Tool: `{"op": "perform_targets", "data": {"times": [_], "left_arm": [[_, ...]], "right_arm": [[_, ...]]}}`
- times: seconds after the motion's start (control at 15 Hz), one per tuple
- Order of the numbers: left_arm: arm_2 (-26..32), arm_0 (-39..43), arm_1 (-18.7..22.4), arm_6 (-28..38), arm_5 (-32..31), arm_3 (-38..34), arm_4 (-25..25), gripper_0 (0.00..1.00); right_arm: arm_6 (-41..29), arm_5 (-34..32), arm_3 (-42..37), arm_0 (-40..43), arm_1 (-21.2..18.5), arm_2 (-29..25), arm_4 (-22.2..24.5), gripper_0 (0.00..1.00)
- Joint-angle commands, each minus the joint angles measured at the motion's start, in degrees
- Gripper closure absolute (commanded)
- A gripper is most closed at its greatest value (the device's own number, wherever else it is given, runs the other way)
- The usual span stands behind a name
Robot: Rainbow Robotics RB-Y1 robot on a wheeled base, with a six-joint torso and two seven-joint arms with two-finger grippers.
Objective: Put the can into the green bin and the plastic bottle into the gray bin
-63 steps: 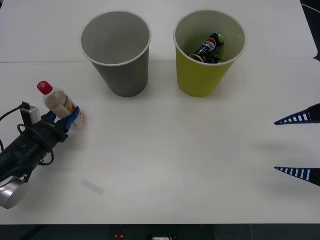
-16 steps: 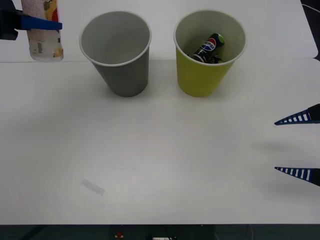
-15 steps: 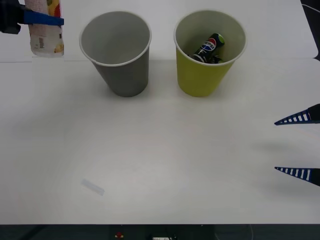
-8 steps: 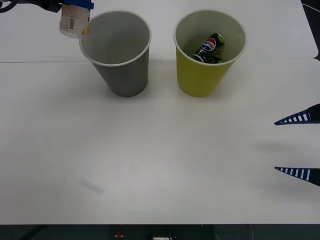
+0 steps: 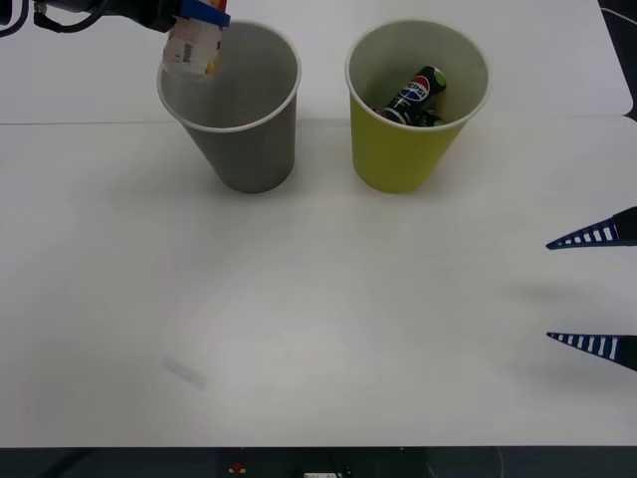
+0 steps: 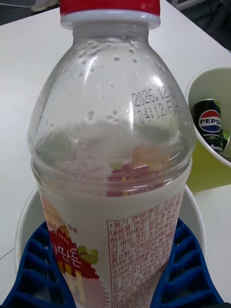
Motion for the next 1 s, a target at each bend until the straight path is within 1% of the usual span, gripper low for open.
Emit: {"op": "perform_targets", "data": {"times": [0.07, 0.13, 0.27, 0.4, 0.47, 0.6, 0.67, 0.73, 0.87, 1.0], "left_arm": [[-0.02, 0.08, -0.66, -0.68, 0.00, -0.01, 0.10, 0.05], [-0.02, 0.08, -1.01, -0.68, 0.00, -0.01, 0.19, 0.00], [-0.02, 0.08, -1.45, -0.68, 0.00, -0.01, 1.07, 0.00], [0.59, 0.43, -0.83, -3.49, 0.00, -0.01, 3.36, 0.00], [2.09, 1.57, -0.40, -5.87, 0.00, -0.10, 4.94, 0.00], [5.07, 4.82, 1.10, -11.58, 0.00, -0.18, 9.68, 0.00], [6.22, 6.58, 1.98, -12.46, 0.09, -1.06, 11.71, 0.00], [8.24, 9.57, 3.21, -13.43, 0.09, -3.79, 13.55, 0.00], [11.58, 14.40, 4.70, -17.47, 0.00, -6.95, 16.72, 0.00], [14.92, 20.73, 7.16, -24.85, -0.17, -8.45, 22.69, 0.00]], "right_arm": [[0.00, 0.00, 0.00, 0.00, 0.00, 0.00, 0.00, 0.00], [0.00, 0.00, 0.00, 0.00, 0.00, 0.00, 0.00, 0.00], [0.00, 0.00, 0.00, 0.00, 0.00, 0.00, 0.00, 0.00], [0.00, 0.00, 0.00, 0.00, 0.00, 0.00, 0.00, 0.00], [0.00, 0.00, 0.00, 0.00, 0.00, 0.00, 0.00, 0.00], [0.00, 0.00, 0.00, 0.00, 0.00, 0.00, 0.00, 0.00], [0.00, 0.00, 0.00, 0.00, 0.00, 0.00, 0.00, 0.00], [0.00, 0.00, 0.00, 0.00, 0.00, 0.00, 0.00, 0.00], [0.00, 0.00, 0.00, 0.00, 0.00, 0.00, 0.00, 0.00], [0.00, 0.00, 0.00, 0.00, 0.00, 0.00, 0.00, 0.00]]}}
